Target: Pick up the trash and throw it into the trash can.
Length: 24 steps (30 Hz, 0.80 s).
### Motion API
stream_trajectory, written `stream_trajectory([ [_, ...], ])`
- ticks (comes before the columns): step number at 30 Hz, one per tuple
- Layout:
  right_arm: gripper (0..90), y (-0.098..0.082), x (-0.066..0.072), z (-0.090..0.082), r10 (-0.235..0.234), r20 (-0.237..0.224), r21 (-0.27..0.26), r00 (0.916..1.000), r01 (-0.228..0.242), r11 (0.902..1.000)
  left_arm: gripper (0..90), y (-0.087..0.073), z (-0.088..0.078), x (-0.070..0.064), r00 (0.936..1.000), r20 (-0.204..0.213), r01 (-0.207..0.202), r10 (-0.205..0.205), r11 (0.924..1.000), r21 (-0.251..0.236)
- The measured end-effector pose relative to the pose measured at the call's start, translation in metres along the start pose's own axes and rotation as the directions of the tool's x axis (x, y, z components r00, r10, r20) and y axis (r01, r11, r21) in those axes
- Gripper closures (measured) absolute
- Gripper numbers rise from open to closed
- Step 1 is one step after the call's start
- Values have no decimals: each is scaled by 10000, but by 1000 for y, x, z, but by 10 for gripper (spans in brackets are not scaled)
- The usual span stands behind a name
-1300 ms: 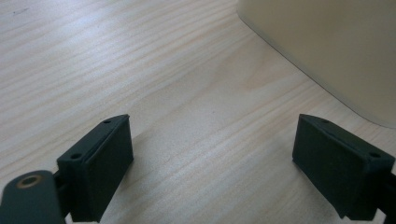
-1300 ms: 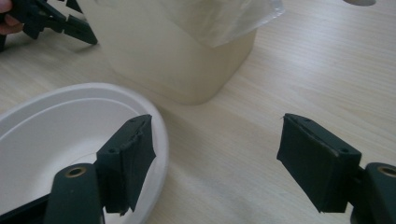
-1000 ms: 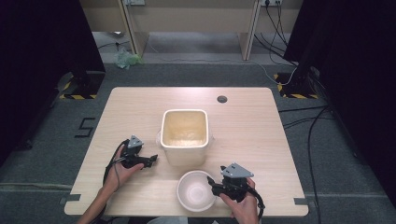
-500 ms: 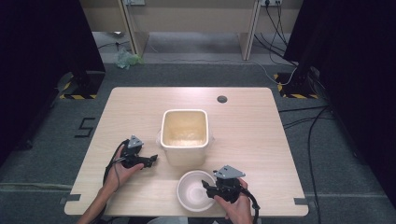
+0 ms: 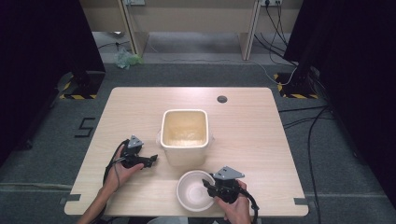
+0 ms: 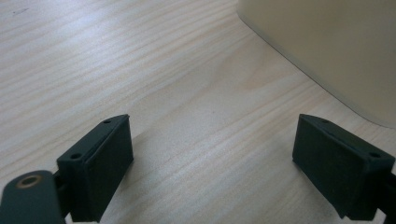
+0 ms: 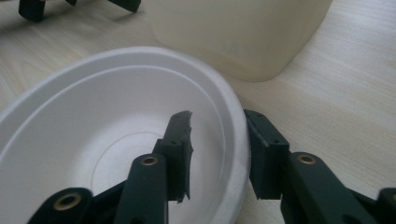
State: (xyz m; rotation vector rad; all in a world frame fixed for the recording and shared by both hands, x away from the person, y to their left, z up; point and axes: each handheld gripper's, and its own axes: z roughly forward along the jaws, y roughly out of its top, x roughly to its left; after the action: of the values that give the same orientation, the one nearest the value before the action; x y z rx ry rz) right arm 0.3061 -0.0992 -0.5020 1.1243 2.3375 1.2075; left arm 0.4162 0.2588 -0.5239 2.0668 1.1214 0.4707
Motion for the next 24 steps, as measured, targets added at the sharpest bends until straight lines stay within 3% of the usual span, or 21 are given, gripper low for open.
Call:
stream_trajectory([
  [4, 776, 0, -1, -5, 154, -109, -307, 9998, -157, 9994, 113, 0, 0, 0, 10000, -2, -4, 4, 10000, 0],
  [12, 805, 1, -1, -9, 408, -490, -749, 9980, -444, 9962, 114, 0, 0, 0, 10000, 2, 0, 0, 10000, -1],
  [24, 830, 8, 0, -20, 568, -1031, -1719, 9930, -741, 9823, 113, 0, 0, 0, 10000, 1, 0, 0, 10000, 0],
])
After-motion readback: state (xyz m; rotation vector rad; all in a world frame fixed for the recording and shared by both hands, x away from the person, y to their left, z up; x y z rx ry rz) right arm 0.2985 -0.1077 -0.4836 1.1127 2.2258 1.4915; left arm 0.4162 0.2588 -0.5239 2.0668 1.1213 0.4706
